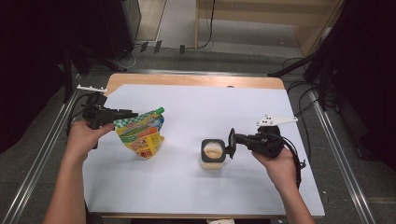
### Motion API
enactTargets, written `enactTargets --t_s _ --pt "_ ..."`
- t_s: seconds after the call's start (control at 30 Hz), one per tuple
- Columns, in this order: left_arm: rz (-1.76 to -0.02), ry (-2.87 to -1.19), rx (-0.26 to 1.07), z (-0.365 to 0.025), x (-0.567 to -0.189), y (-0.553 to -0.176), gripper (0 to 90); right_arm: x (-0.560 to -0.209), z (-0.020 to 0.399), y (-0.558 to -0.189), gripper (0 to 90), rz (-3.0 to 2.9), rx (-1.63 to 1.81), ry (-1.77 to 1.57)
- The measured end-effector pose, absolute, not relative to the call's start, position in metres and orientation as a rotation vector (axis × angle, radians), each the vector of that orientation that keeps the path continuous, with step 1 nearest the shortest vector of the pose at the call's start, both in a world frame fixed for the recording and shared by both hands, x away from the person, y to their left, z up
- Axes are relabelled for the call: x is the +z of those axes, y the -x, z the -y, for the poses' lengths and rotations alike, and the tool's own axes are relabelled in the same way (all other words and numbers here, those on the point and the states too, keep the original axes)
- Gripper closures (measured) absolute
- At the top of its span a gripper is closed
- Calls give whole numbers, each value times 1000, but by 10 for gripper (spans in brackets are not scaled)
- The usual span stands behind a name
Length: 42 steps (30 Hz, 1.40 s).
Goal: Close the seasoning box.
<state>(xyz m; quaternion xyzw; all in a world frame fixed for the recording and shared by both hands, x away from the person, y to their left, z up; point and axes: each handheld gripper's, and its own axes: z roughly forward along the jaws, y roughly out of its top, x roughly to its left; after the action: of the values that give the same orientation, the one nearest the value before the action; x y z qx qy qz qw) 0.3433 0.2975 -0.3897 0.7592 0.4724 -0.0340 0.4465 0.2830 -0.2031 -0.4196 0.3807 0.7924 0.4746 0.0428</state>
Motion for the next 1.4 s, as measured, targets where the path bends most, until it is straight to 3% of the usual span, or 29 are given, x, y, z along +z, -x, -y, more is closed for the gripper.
enactTargets --t_s 1.27,1.4 --pt "-1183 -1904 -74 -296 -392 -344 461 -440 154 -275 900 -2576 1416 -1018" --pt "-1181 -1907 -76 -295 -393 -343 461 -440 156 -274 865 -2566 1413 -1015"
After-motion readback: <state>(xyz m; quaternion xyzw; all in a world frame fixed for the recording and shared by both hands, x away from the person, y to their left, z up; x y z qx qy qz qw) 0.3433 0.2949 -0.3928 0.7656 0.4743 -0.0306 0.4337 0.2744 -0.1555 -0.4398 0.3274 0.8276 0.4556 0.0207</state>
